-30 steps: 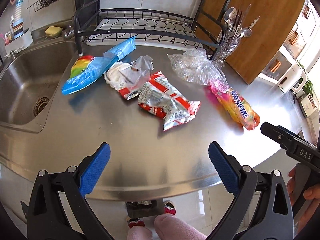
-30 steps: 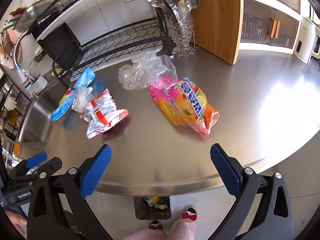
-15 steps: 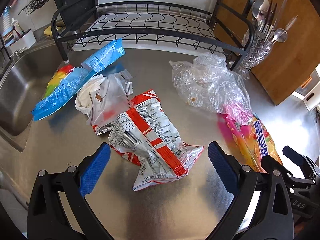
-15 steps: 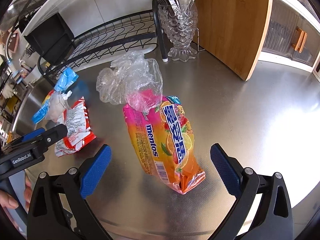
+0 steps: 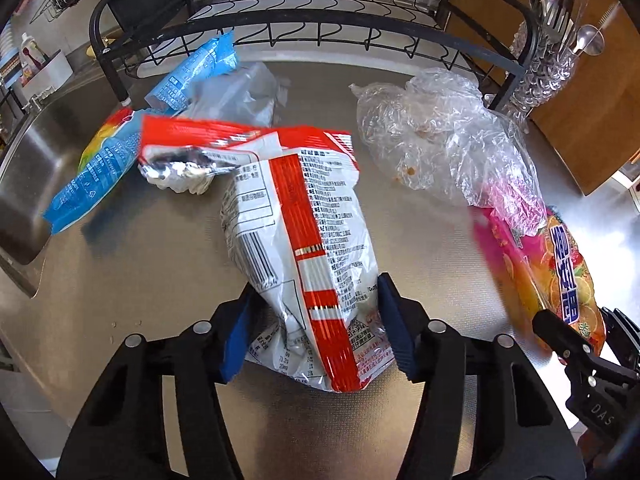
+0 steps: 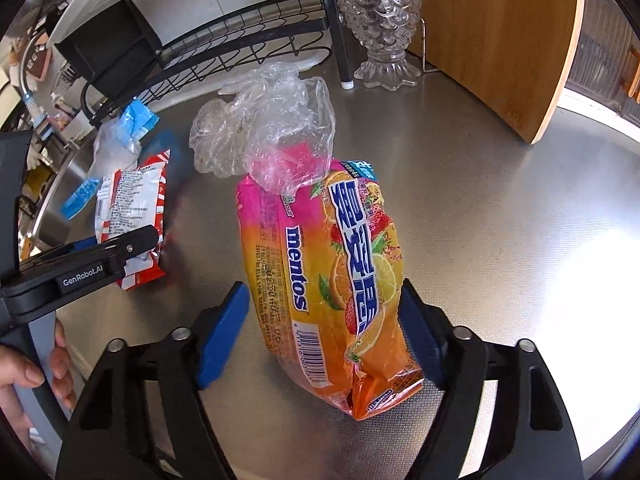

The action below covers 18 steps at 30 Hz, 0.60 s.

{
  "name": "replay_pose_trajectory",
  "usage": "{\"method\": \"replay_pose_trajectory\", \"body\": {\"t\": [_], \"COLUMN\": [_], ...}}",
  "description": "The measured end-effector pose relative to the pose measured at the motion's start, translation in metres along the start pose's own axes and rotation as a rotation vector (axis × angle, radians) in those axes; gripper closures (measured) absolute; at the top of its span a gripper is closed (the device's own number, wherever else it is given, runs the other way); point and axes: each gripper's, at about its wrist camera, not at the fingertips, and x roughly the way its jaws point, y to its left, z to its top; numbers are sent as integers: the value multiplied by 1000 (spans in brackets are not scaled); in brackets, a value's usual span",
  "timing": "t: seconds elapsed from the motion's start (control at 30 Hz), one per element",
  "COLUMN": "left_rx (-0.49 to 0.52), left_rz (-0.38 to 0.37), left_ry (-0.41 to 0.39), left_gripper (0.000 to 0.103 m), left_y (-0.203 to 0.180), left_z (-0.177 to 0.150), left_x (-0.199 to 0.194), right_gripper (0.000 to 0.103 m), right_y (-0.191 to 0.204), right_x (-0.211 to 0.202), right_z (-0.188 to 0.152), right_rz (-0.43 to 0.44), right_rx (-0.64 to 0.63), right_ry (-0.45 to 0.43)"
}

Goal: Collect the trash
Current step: 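Grasp the red-and-white chip bag with the left tool while the right tool grasps the pink Mentos bag, then carry both bags down over the black bin and open both tools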

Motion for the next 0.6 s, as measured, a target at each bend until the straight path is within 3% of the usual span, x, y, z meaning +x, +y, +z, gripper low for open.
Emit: {"method": "replay_pose_trajectory", "body": {"t": [0.13, 0.23, 0.33, 0.6], "left_rx": [27, 39, 72, 144], "left_rz": [-4, -29, -48, -104], "left_ry": [-8, 0, 5, 18], "left_gripper": [71, 79, 83, 86], "left_y": [-4, -7, -9, 1], "left_z": [-4, -8, -19, -57], "left_x": [-3, -5, -10, -38], "right_gripper": [75, 90, 96, 98], "right_y": [-3, -4, 1, 33], "right_x": [-1, -2, -6, -20], "right_z": [-1, -4, -10, -40], "right_rz": [12, 22, 39, 73], "right_rx": [3, 7, 15, 36], "right_ry": [-1, 0, 5, 17]}}
